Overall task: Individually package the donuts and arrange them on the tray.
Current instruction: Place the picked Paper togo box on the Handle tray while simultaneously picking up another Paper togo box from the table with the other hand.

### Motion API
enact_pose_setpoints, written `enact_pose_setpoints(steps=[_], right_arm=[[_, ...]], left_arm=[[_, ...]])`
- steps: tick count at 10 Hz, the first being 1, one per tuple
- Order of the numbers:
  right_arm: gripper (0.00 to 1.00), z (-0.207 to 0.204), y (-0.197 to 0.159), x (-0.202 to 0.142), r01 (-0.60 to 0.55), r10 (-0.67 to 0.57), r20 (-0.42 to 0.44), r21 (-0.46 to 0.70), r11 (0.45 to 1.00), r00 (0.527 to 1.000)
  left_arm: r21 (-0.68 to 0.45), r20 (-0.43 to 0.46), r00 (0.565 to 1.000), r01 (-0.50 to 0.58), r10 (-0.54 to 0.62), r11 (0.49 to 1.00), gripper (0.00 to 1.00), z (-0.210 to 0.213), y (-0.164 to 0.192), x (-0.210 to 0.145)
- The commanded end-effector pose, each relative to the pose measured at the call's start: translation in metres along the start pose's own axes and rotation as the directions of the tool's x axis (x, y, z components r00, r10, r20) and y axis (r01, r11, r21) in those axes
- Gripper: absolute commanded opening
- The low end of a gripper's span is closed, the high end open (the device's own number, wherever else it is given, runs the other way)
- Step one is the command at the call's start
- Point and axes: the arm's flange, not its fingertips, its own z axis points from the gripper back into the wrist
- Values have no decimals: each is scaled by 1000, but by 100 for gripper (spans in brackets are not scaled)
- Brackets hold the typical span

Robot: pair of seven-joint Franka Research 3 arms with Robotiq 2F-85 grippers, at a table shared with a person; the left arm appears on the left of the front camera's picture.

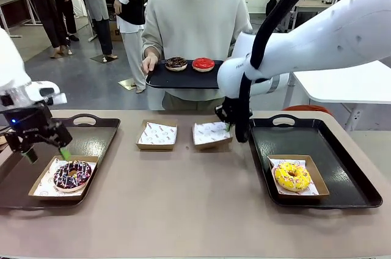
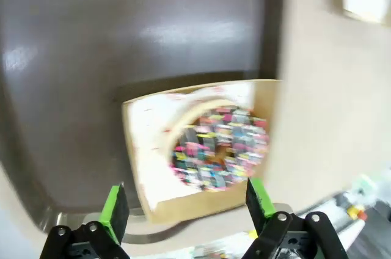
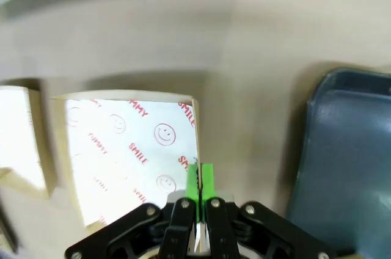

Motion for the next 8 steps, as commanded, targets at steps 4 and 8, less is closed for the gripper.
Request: enact_pose_setpoints(steps=[4,8], right_arm=[[0,105,-19,22,53,-54,-17,-26,998,998],[0,138,-4,45,63,-68,-80,-59,996,994]], left_arm=[[-633,162,987,117,-16,765,100,84,75,-67],[-831,158,984,88,81,549,100,83,160,-79]])
